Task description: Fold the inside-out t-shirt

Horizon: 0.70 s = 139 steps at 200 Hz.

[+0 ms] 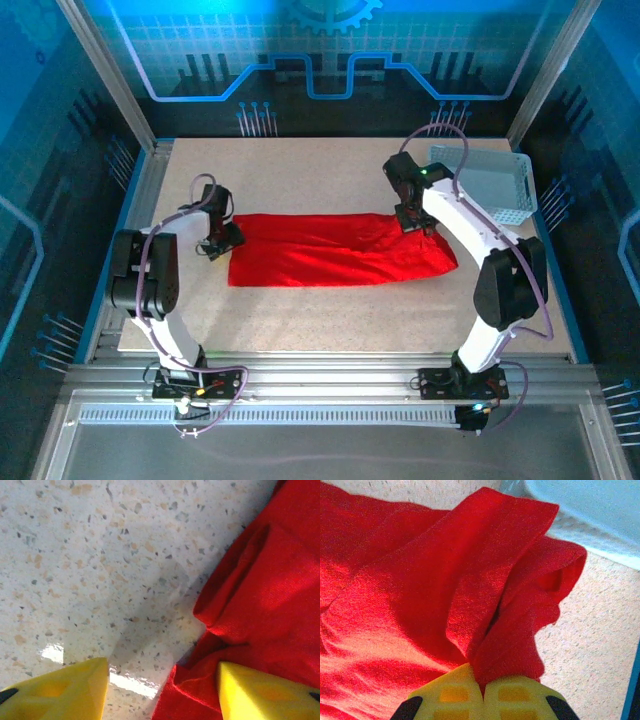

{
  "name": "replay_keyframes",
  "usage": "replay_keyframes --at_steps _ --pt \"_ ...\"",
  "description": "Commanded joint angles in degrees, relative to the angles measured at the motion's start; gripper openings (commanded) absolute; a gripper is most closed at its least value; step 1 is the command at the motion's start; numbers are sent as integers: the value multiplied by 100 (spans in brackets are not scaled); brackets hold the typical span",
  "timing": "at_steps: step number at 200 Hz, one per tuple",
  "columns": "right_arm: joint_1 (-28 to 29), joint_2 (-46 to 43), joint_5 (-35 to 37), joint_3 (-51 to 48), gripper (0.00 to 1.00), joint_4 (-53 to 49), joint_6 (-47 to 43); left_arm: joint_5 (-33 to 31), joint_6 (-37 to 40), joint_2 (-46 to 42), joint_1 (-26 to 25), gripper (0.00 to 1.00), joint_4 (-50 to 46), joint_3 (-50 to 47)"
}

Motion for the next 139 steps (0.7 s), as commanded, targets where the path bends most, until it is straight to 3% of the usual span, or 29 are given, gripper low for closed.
replay_keyframes --at_steps 1,30,86,139 --pt "47 114 406 512 0 -542 -230 800 -141 -126 -543 57 -71 -424" --pt "169 310 709 949 0 -873 -421 1028 -498 -518 -1181 52 258 -911" --pt "934 1063 1242 1968 0 -1527 -537 854 -1494 -1558 -2313 47 510 -1771" --pt "1738 2291 1084 3813 0 -2527 -200 902 -1738 -2188 -2524 47 544 -2292"
